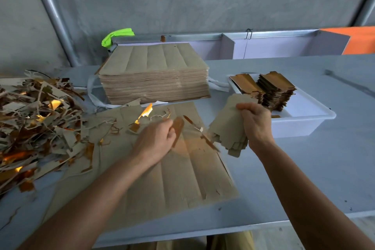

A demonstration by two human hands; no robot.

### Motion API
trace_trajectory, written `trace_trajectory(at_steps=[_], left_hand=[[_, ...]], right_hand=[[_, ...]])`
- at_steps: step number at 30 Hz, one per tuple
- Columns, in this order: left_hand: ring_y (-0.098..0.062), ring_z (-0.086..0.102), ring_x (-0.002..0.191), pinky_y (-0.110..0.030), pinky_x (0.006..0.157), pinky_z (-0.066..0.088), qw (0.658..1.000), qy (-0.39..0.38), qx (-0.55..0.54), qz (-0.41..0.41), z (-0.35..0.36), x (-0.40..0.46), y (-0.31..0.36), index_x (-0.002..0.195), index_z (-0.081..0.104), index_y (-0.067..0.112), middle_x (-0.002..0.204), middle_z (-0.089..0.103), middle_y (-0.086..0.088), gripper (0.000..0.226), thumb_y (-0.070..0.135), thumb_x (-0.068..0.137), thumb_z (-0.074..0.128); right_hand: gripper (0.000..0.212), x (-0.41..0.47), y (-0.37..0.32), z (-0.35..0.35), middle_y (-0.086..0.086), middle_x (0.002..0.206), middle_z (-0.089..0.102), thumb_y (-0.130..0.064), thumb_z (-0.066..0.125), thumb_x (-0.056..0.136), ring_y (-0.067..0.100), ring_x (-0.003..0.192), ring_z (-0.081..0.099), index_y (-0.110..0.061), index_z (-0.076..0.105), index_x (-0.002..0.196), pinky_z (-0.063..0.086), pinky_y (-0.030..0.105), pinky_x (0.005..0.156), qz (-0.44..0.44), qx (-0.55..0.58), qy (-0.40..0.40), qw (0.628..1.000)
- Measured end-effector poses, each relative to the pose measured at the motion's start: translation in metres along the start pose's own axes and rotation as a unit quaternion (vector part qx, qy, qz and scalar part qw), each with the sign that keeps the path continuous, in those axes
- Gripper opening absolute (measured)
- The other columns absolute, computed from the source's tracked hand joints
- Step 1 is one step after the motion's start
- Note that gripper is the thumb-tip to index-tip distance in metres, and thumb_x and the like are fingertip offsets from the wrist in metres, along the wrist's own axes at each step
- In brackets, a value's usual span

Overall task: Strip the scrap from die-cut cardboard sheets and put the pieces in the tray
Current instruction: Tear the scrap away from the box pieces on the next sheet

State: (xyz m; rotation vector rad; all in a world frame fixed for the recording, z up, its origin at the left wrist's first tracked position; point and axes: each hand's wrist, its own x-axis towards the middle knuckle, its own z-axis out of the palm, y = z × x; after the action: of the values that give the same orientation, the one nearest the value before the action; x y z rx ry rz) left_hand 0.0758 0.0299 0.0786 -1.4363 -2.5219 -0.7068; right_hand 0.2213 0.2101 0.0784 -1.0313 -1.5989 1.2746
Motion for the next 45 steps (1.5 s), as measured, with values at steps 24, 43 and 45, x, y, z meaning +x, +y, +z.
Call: trace_trajectory(at_steps=[24, 43, 45], left_hand=[[-0.027, 0.070, 0.069, -0.035, 0.054, 0.058, 0.940, 0.259, 0.083, 0.206, 0.005, 0.001, -0.008, 0.101, 0.070, -0.005, 0.092, 0.071, -0.018, 0.033, -0.010, 0.081, 0.045], [-0.027, 0.068, 0.078, -0.034, 0.064, 0.057, 0.973, 0.105, 0.091, 0.187, 0.050, -0.023, -0.003, 0.100, 0.072, 0.002, 0.091, 0.071, -0.013, 0.030, -0.006, 0.071, 0.074], [-0.028, 0.068, 0.079, -0.034, 0.068, 0.057, 0.947, 0.147, 0.094, 0.268, 0.047, -0.023, -0.010, 0.098, 0.073, 0.002, 0.091, 0.071, -0.014, 0.024, -0.005, 0.082, 0.057]], right_hand=[[0.024, 0.009, -0.043, 0.006, 0.004, 0.092, 0.069, -0.006, 0.054, 0.086, 0.015, 0.073, 0.059, -0.013, 0.074, 0.098, 0.044, 0.024, 0.068, -0.066, -0.177, 0.047, 0.981], [0.007, -0.017, 0.001, 0.034, 0.004, 0.085, 0.068, -0.015, 0.066, 0.088, 0.017, 0.074, 0.065, -0.012, 0.062, 0.093, 0.055, 0.030, 0.062, 0.130, 0.186, 0.015, 0.974], [0.010, -0.008, 0.001, 0.025, 0.003, 0.087, 0.067, -0.014, 0.066, 0.087, 0.017, 0.076, 0.063, -0.013, 0.061, 0.096, 0.054, 0.032, 0.065, 0.125, 0.210, 0.051, 0.968]])
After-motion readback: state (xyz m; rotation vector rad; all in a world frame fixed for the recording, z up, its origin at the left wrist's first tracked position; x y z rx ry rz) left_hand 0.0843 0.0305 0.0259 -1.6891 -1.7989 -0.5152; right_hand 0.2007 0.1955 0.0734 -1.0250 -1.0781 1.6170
